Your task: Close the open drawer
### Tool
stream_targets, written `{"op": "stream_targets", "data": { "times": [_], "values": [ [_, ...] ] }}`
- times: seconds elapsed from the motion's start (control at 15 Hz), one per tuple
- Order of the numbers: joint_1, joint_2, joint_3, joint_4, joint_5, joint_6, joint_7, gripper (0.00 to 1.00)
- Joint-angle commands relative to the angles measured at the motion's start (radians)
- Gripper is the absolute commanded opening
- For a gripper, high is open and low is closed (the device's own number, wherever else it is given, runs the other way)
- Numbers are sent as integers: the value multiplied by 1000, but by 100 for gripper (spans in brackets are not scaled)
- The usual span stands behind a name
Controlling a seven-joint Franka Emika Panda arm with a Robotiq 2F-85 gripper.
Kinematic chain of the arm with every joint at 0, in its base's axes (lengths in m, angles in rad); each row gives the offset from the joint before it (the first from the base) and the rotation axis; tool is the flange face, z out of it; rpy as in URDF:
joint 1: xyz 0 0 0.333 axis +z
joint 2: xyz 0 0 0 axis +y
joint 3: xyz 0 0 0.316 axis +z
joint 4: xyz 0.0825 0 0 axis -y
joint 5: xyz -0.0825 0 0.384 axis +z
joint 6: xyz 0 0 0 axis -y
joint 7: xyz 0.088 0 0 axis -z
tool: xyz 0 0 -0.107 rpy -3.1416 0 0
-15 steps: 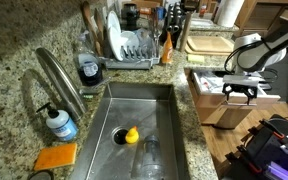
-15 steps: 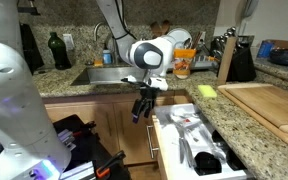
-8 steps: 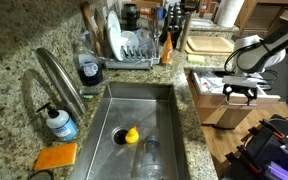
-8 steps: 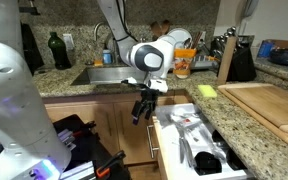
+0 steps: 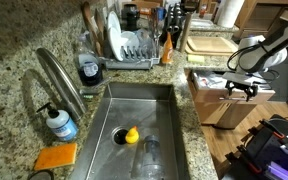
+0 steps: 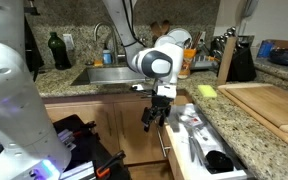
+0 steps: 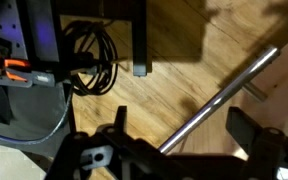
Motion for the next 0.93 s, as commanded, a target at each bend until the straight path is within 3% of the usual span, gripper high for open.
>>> {"op": "stream_targets", "data": {
  "times": [0.0, 0.4, 0.53, 0.6, 0.67, 0.87],
  "values": [
    [66, 57, -97, -1, -226, 146, 209, 100],
    [291, 86, -324, 25, -758, 193, 733, 100],
    [237, 40, -253, 12, -867, 189, 820, 100],
    [170, -6, -180, -29, -833, 250, 746, 100],
    [174, 45, -184, 19, -855, 172, 807, 100],
    [150, 21, -138, 7, -845, 202, 794, 100]
  ]
}}
